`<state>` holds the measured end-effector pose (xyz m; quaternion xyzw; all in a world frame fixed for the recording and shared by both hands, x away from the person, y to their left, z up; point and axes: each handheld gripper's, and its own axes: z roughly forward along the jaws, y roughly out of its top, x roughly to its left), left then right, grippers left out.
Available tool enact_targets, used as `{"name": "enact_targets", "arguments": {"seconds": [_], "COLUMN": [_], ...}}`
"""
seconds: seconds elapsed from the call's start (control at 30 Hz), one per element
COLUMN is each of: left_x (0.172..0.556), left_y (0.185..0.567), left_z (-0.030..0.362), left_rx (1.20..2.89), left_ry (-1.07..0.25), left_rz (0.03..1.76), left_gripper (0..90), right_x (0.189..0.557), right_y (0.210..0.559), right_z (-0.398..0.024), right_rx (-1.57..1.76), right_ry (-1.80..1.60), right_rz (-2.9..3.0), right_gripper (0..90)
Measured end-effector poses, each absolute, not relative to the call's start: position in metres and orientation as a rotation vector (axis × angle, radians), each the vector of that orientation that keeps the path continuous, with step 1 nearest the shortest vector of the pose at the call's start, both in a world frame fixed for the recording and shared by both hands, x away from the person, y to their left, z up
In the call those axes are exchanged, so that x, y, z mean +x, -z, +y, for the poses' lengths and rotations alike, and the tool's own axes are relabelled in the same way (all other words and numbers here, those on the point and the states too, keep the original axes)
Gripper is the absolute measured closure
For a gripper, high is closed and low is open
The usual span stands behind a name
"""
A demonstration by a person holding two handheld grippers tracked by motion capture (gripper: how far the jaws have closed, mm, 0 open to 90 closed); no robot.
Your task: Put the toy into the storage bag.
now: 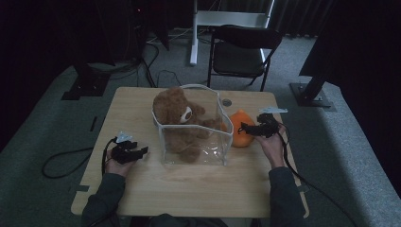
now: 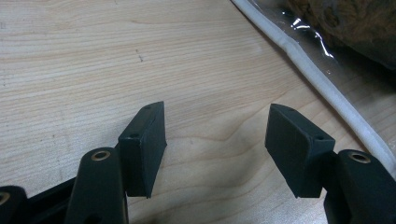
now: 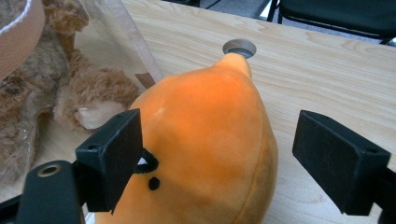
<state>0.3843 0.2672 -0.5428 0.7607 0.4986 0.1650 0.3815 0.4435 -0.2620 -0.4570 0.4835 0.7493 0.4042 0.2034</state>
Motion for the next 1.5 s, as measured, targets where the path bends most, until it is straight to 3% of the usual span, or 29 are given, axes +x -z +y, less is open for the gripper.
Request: {"name": "enact_targets", "arguments": {"seconds": [0.63,1.5], "left_x": [0.384,0.384], "left_y": [0.543,0.543], "left_z": [0.267,0.267], "left_rx": [1.941,1.942], "left_ry": [-0.422,-0.423], "left_rz": [1.272,1.272], "left_gripper": [38.8,38.8], "right_x": [0.447,0.447], "right_y": [0.469,0.484], "right_z": [-0.254,-0.239], "right_rx": [1.380,1.417], "right_ry": [-1.092,-1.127], "right_rz": [2.128,2.192], "right_gripper": [10.8,10.2]}}
